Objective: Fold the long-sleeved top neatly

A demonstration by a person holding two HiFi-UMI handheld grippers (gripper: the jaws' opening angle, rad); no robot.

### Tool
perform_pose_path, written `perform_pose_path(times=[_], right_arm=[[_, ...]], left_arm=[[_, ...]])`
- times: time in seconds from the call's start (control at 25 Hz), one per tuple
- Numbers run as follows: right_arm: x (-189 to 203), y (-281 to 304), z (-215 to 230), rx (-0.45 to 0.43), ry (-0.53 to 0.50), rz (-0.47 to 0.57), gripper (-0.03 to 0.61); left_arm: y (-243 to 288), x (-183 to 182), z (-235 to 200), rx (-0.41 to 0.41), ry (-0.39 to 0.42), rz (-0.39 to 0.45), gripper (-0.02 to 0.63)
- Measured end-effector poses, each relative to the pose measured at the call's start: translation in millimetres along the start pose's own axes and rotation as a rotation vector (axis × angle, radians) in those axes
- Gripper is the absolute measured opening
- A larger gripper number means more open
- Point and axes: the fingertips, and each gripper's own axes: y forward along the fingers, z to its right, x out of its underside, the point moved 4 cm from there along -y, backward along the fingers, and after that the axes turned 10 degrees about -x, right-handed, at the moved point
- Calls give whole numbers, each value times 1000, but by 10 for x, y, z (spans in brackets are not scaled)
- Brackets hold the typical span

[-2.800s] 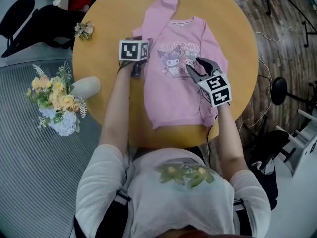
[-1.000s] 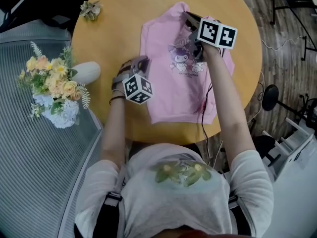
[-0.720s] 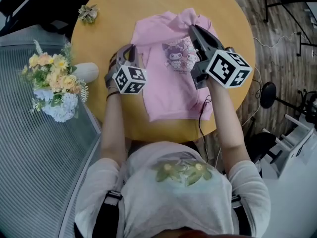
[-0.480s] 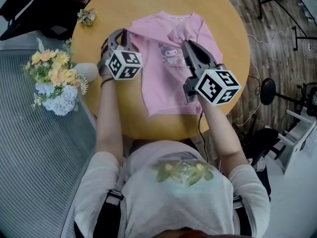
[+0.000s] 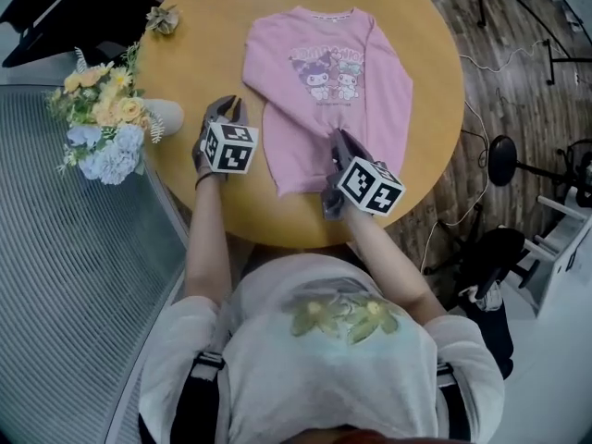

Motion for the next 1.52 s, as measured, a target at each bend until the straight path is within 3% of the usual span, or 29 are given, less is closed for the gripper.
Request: perform_pose_path(times=[0.12,0.24,0.4,0.48,0.52,0.6,0.68,0.88,1.08,1.16,1.24,1.32,1.52], right_arm=[[-20,-50,62,-19,34,17,44],[-175,-69,-28,-65,90,76,44],[-393,-233,-259,-141,111,195,44],[-239,-296,-191,-91,70,109,74],[-82,-309,-111,-69,69,25,161],[274,-369,73,-53,70,-153,193],[566,-509,232,-52,-53,-297,193],[1016,-864,464,-12,-654,-548,193],[1217,-705,521,-4,-887,-632,192],[1244,-631,587,22,-890,-664,177],[1240,-626,601,24,-816,-679,141],[1243,-658,611,9,-722,-687,131],[1395,-780,878,41,-614,-759,69]], left_arm=[[-321,299,374,105,-110,-30,28],[-589,460,719,241,-238,-67,103],[-750,659,1022,299,-259,-125,124],[-804,753,1157,331,-247,-164,141],[-824,800,1214,345,-237,-182,152],[-857,868,1287,352,-215,-197,161],[-922,883,1317,344,-197,-188,161],[-1178,908,1432,350,-122,-190,161],[-1135,1146,1592,354,-82,-260,161],[-1110,1154,1646,352,-100,-264,139],[-1181,1061,1681,373,-113,-228,24],[-1289,965,1725,410,-106,-178,20],[-1278,1265,1876,409,92,-257,20]])
